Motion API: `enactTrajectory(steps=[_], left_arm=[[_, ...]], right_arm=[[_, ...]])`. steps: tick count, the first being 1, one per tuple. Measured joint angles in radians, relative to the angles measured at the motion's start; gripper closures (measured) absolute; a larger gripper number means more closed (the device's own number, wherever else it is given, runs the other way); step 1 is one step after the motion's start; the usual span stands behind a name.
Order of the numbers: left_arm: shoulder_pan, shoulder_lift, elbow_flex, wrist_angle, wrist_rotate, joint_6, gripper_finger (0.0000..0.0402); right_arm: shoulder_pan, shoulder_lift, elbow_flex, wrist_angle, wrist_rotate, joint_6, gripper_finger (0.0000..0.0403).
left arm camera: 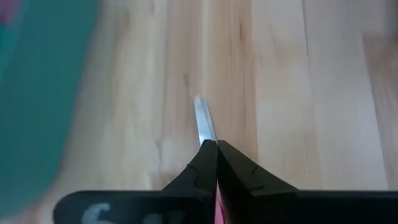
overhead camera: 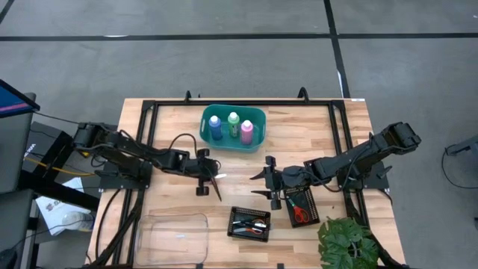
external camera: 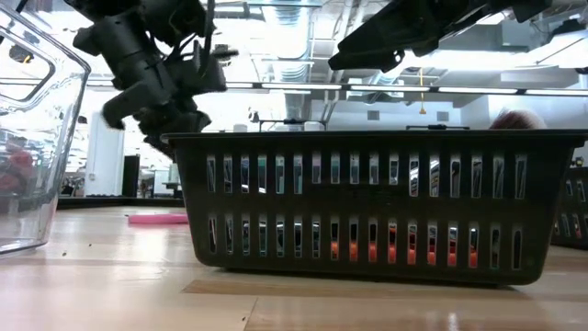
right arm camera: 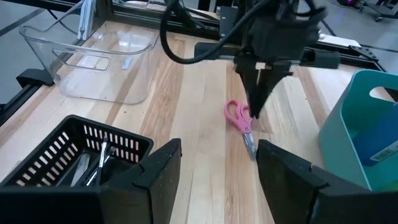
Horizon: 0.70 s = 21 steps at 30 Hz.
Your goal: Pick & Place Paint Supplies
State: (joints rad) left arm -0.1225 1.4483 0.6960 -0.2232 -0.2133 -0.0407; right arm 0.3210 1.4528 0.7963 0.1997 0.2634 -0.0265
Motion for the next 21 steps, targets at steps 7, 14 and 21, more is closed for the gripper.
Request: enactTrajectory(steps=[7, 14, 21], left_arm=[[0.013, 0.045, -0.015, -0.068, 0.067, -0.019, 0.0348], [0.021, 0.089, -0.013, -0.096, 0.083, -0.018, 0.0239], [0.076, 0.143, -0.01, -0.105, 0.119, -0.014, 0.0212]], right_arm=[[0.0, 0.0, 0.0, -0.003, 0.0, 0.0, 0.0207], [0.0, 0.0, 0.0, -0.008, 0.0, 0.0, 0.0207], [0.0, 0.0, 0.0, -0.009, -0.001, 0.0, 0.0207]])
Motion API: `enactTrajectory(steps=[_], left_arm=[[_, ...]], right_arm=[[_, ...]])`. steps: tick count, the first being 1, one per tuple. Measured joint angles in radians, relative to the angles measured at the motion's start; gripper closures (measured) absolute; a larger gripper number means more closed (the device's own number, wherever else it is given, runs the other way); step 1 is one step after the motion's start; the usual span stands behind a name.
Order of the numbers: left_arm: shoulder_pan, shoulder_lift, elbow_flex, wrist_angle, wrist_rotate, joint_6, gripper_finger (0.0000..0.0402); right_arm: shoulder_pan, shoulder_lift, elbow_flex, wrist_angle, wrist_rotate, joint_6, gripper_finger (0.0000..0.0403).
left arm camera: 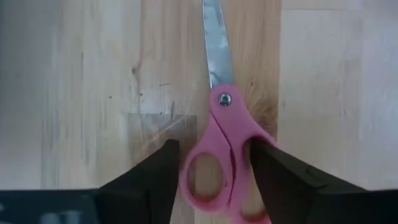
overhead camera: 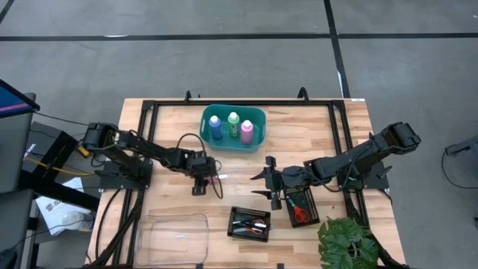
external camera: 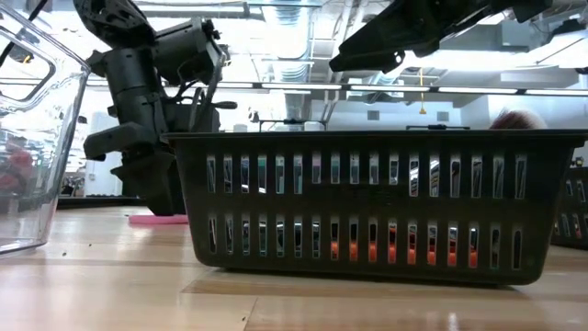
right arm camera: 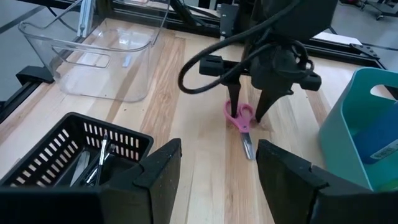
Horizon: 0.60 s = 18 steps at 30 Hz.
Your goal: Pick & Place Paint Supplies
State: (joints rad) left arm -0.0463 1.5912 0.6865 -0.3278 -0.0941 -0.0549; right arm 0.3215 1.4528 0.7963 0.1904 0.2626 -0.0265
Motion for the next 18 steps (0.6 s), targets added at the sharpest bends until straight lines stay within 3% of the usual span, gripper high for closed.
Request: enactTrajectory(steps=[7, 12, 15, 18], left_arm=[[0.029, 0.029, 0.003, 0.006, 0.066, 0.009, 0.0267], [0.026, 0.023, 0.001, 0.034, 0.048, 0.003, 0.0329], [0.025, 0.019, -0.005, 0.044, 0.015, 0.005, 0.0387], [0.02, 0.019, -0.005, 0.056, 0.006, 0.002, 0.0397]], right_arm=[[0.022, 0.0, 0.0, -0.003, -0.001, 0.0, 0.0207], [0.026, 0.0, 0.0, -0.004, -0.003, 0.0, 0.0207], [0.026, 0.0, 0.0, -0.005, -0.003, -0.004, 0.0207], [0.026, 0.0, 0.0, -0.006, -0.003, -0.006, 0.0207]])
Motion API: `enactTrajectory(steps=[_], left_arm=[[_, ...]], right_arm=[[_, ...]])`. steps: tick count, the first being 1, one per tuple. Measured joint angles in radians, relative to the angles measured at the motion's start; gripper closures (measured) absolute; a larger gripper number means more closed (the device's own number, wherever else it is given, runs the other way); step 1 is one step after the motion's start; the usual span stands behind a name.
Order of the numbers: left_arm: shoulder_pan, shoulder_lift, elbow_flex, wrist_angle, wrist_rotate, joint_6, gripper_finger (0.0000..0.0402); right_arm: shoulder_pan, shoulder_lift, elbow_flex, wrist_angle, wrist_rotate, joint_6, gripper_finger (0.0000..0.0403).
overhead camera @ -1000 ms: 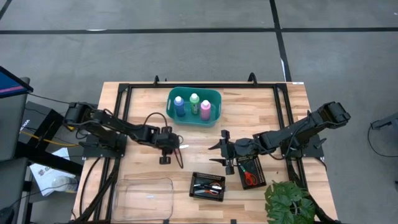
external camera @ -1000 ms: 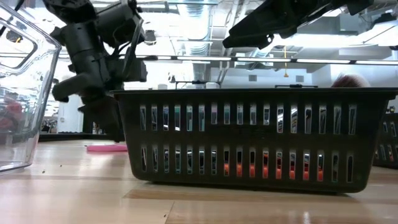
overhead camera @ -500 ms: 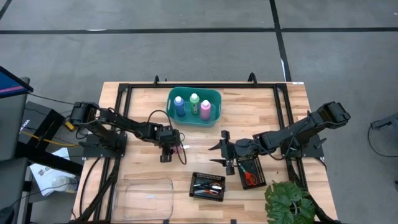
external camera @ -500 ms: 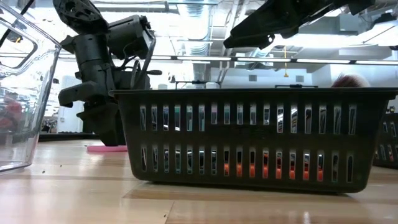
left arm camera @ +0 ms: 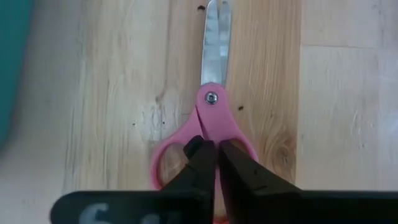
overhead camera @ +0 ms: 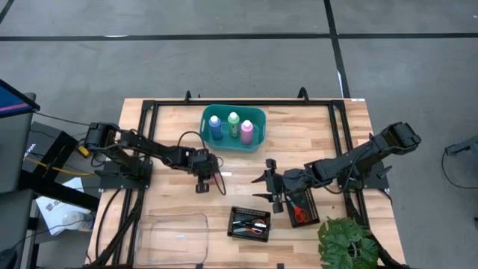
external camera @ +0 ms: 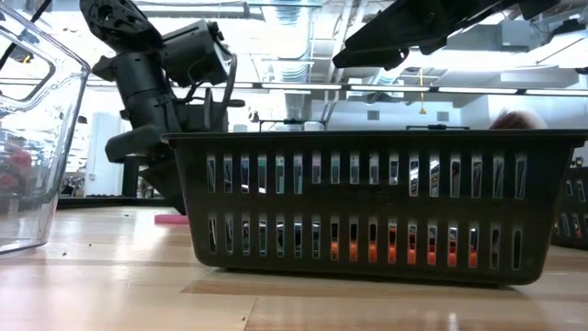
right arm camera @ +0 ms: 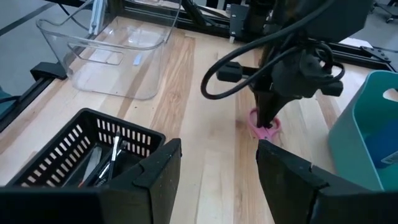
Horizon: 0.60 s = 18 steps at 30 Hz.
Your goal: Pick & Place Paint Supplies
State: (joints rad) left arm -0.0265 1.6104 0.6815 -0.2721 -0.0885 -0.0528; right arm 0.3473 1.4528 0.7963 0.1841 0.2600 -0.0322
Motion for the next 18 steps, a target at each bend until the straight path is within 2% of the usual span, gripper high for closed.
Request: enactTrajectory(steps=[9, 18], left_arm=[[-0.061, -0.023, -0.001, 0.008, -0.132, -0.004, 0.0401], [-0.121, -0.119, -0.003, -0.009, -0.218, -0.016, 0.0399]], right_arm=[[0.0, 0.011, 0.0, 0.004, 0.0, 0.005, 0.0207], [-0.005, 0.037, 0.001, 0.021, 0.003, 0.006, 0.0207]])
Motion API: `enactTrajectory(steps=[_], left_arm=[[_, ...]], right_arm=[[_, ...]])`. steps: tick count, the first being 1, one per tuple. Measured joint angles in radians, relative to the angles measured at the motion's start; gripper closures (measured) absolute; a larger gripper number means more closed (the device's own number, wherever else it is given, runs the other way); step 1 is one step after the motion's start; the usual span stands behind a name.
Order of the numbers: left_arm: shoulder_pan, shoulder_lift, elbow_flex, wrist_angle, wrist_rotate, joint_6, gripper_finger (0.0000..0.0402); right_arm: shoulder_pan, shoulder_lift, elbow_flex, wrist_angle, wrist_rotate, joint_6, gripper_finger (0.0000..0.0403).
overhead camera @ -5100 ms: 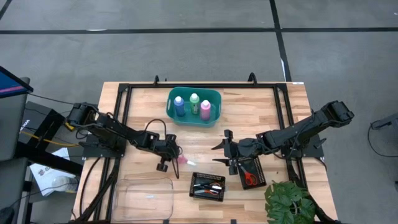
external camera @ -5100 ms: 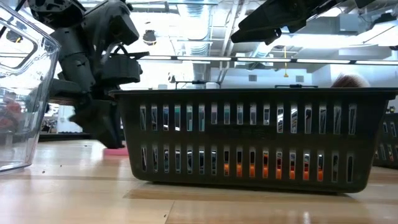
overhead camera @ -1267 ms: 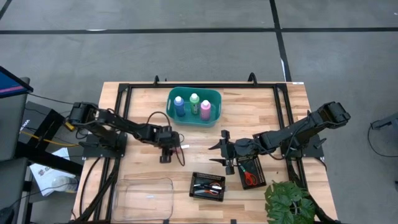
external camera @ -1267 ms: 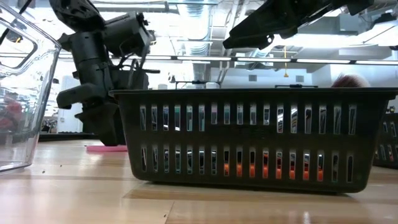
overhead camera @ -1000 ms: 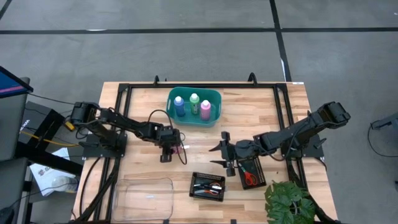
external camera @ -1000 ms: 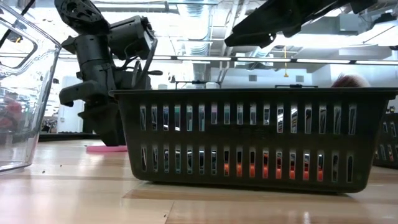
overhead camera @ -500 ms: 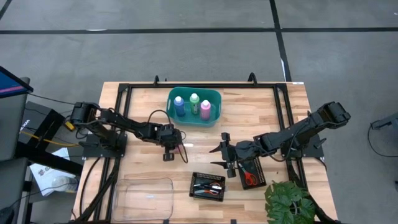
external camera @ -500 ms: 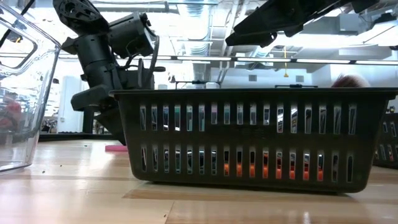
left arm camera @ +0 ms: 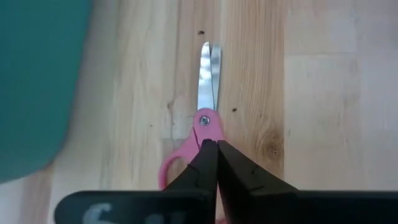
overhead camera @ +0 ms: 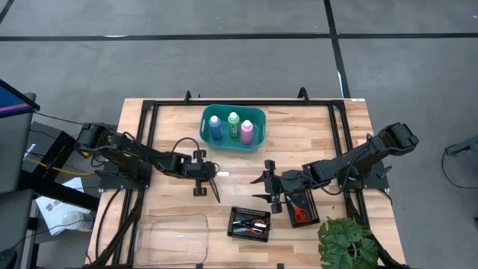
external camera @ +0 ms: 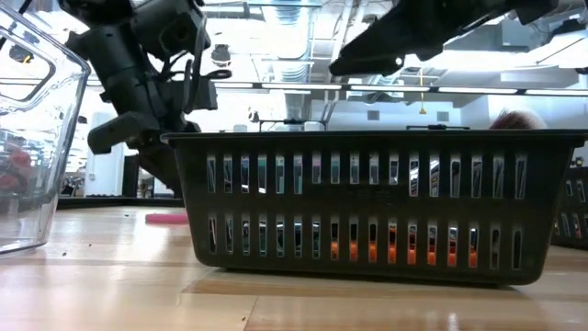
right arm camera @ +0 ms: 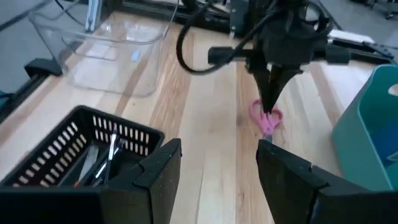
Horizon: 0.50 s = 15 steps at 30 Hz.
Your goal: Pick & Place Paint Supplies
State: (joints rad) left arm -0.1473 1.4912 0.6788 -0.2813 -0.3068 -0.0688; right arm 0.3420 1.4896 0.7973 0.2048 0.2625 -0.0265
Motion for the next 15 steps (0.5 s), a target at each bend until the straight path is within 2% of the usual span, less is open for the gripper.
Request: enactTrajectory(steps=[4, 10, 15], left_arm=[[-0.003, -0.024, 0.0, -0.009, -0.007, -0.014, 0.04], [0.012, -0.027, 0.001, -0.114, 0.0, -0.018, 0.0401], [0.033, -0.027, 0.002, -0.114, 0.094, 0.036, 0.0387]], right_arm=[[-0.004, 0.006, -0.002, -0.002, 0.0, 0.0, 0.0207], [-0.005, 0.005, -0.001, 0.016, -0.001, -0.005, 0.0207], [-0.004, 0.005, -0.001, 0.015, -0.002, -0.007, 0.0207]])
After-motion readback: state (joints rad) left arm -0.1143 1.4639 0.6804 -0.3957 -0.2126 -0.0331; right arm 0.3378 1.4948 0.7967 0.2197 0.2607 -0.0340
